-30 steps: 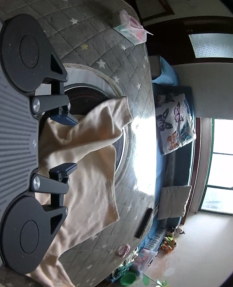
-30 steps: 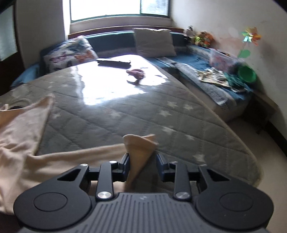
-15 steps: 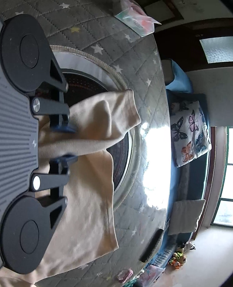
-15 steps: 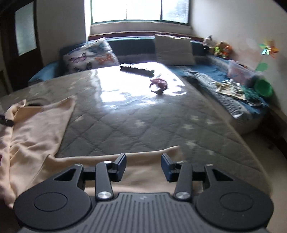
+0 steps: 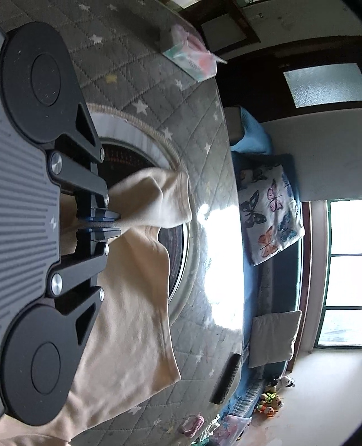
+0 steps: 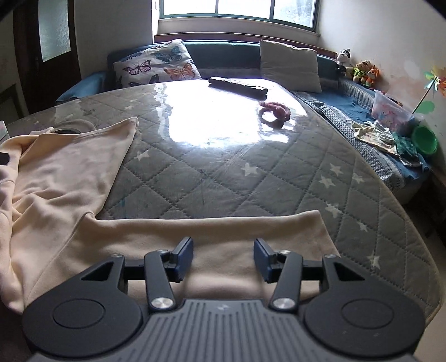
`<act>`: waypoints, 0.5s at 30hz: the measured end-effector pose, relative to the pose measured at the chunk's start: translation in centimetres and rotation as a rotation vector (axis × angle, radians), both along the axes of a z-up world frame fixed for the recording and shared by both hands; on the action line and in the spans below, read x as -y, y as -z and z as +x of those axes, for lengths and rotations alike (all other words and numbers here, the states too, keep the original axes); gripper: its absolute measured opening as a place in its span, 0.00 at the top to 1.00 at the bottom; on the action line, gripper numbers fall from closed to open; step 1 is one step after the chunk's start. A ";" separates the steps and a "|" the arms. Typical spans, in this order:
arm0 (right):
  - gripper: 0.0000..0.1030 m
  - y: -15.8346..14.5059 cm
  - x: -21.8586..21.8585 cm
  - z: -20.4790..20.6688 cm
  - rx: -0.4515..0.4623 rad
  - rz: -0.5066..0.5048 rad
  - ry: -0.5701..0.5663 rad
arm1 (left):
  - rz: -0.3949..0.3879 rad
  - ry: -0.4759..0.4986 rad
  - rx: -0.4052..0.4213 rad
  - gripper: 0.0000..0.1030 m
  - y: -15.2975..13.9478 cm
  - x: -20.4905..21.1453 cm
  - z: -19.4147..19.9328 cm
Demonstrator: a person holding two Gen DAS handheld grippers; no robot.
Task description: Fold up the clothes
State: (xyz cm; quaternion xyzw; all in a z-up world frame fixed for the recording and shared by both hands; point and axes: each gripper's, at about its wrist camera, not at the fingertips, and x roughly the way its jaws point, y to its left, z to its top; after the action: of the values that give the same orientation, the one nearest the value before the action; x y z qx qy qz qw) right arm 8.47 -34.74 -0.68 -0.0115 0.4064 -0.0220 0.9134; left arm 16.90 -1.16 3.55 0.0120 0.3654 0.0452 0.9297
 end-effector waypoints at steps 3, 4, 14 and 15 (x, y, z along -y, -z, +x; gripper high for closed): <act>0.52 0.0 -0.1 -0.1 -0.001 -0.002 0.001 | 0.008 -0.010 0.017 0.96 -0.4 -0.3 -0.9; 0.52 0.0 -0.1 -0.1 -0.001 -0.002 0.002 | 0.011 -0.011 0.021 0.96 -0.5 -0.4 -1.3; 0.50 0.1 0.0 -0.2 -0.001 -0.002 0.013 | 0.009 -0.031 0.033 0.97 -0.9 -1.5 -3.1; 0.50 0.1 0.0 -0.2 -0.002 -0.002 0.014 | 0.001 -0.032 0.031 0.97 -0.9 -1.7 -3.1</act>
State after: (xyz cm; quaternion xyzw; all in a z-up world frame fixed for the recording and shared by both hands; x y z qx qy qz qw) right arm 8.27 -34.79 -0.74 -0.0097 0.4072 -0.0289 0.9128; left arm 13.80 0.52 4.46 0.0057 0.3510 0.0602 0.9344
